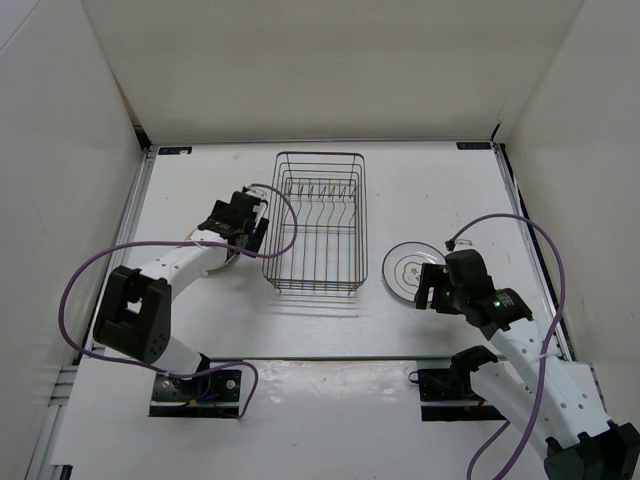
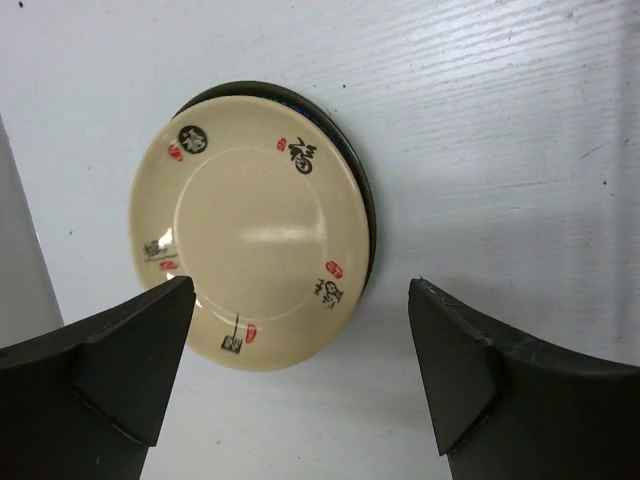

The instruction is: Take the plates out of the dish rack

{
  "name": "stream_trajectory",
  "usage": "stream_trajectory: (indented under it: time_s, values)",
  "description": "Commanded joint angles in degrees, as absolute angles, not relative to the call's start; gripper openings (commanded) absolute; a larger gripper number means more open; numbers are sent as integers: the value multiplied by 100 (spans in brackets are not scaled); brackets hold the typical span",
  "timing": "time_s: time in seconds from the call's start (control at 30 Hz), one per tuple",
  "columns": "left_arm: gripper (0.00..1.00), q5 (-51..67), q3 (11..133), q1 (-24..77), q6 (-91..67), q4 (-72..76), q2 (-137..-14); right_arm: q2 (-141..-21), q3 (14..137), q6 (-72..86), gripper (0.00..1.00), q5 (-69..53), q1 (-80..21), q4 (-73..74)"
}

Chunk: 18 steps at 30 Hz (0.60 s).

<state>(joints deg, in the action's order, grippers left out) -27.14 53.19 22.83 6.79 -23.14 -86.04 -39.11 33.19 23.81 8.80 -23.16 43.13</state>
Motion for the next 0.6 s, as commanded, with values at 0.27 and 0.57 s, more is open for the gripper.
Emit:
stream_trajectory:
  time_s: [0.27,0.57]
  values:
    - [100,-2339,6073,2487,-182,-3707,-6718,-3885,3419,2391,80,958,-2312,4324]
    - [100,-678,4436,2505,-1442,-4632,-4688,-4017,4042,2286,90,265,-2312,4632]
